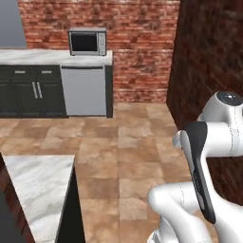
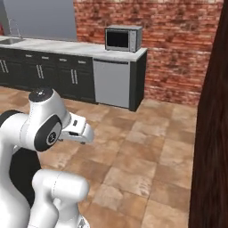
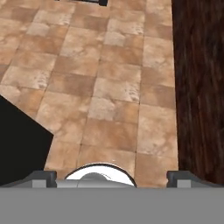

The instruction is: Pick up the bowls from the cabinet and place each bowl in front of a stool on the dining counter.

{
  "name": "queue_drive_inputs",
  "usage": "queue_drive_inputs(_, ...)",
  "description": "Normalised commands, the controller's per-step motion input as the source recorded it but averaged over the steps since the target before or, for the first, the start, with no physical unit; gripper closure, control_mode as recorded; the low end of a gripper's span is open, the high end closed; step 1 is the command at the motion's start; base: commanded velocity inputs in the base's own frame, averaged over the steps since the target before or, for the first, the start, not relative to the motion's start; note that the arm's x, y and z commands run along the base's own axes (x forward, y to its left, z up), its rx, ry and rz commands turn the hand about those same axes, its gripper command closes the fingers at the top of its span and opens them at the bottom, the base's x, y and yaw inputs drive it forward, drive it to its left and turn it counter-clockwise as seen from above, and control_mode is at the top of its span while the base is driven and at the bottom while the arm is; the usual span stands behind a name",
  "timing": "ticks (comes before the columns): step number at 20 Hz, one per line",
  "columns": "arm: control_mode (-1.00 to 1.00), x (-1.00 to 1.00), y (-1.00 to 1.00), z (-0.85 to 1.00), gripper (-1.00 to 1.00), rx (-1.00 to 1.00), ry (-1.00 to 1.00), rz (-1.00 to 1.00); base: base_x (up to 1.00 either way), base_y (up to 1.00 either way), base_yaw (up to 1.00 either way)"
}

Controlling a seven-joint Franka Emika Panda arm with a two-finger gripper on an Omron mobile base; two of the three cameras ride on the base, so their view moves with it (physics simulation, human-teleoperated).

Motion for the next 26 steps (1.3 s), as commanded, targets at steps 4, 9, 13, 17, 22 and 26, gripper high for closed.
queue_drive_inputs(4, 1.0, 0.0, 0.0, 0.0, -1.0, 0.0, 0.0, 0.0, 1.0, -0.57, 0.39)
queue_drive_inputs(9, 1.0, 0.0, 0.0, 0.0, -1.0, 0.0, 0.0, 0.0, 1.0, -0.41, 0.47)
queue_drive_inputs(13, 1.0, 0.0, 0.0, 0.0, -1.0, 0.0, 0.0, 0.0, 1.0, -0.55, 0.47)
queue_drive_inputs(17, 1.0, 0.0, 0.0, 0.0, -1.0, 0.0, 0.0, 0.0, 1.0, -0.82, 0.39)
queue_drive_inputs(22, 1.0, 0.0, 0.0, 0.0, -1.0, 0.0, 0.0, 0.0, 1.0, -0.78, 0.39)
queue_drive_inputs(26, 1.0, 0.0, 0.0, 0.0, -1.0, 0.0, 0.0, 0.0, 1.0, -0.55, 0.54)
